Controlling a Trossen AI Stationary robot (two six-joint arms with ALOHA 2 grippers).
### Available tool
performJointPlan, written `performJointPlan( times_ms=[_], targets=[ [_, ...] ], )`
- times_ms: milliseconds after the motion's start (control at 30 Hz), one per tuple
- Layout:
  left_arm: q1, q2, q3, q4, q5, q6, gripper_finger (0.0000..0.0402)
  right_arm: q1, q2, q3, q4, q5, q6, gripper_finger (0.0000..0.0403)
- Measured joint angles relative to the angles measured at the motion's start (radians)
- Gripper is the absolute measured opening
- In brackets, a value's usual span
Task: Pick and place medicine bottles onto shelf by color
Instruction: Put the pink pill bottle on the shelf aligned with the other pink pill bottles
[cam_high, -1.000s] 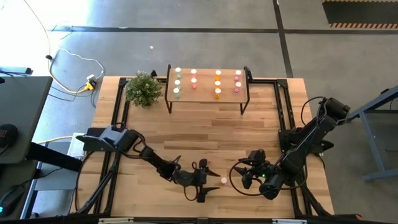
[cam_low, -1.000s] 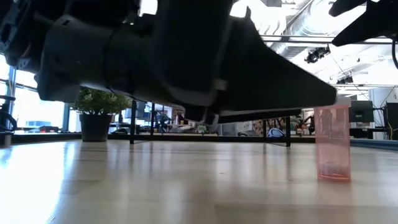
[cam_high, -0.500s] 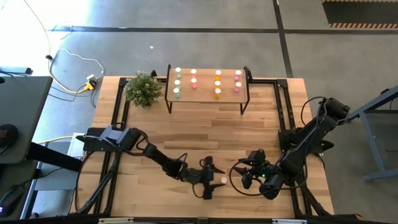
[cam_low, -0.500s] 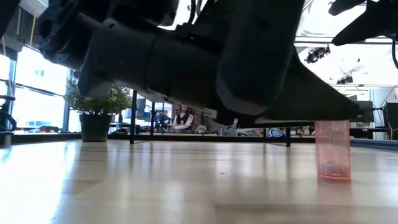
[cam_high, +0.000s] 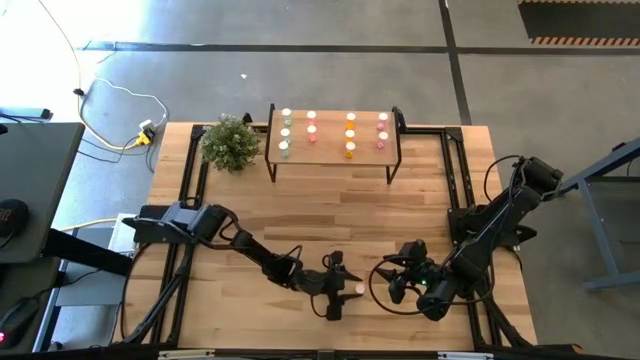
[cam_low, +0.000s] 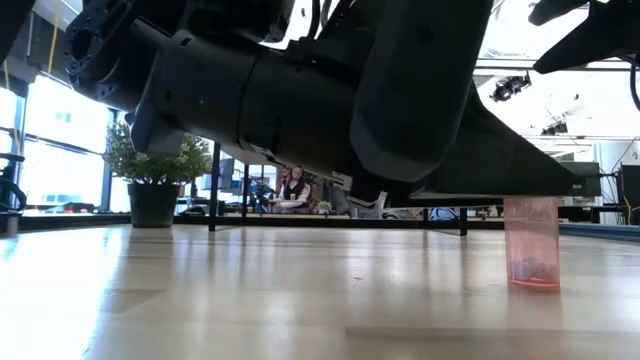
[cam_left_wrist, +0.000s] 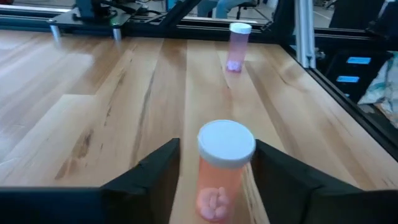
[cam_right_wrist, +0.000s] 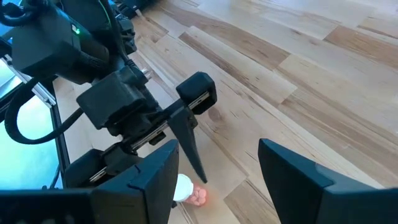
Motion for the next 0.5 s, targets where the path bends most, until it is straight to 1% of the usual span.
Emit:
performJointPlan(
  times_ms=[133, 267, 367, 500],
  targets=[
    [0.002, 0.000, 0.000, 0.000, 0.021, 0.002, 0.0139, 0.000, 0.000, 0.000, 0.000, 0.000, 0.000, 0.0211],
    [0.002, 0.000, 0.000, 0.001, 0.022, 0.002, 0.0107, 0.000, 0.000, 0.000, 0.000, 0.000, 0.000, 0.0211],
    [0.002, 0.000, 0.000, 0.001, 0.022, 0.003, 0.0097, 0.000, 0.000, 0.000, 0.000, 0.000, 0.000, 0.0211],
    [0.002, 0.000, 0.000, 0.001, 0.022, 0.003, 0.0098, 0.000, 0.000, 0.000, 0.000, 0.000, 0.000, 0.0211]
  ],
)
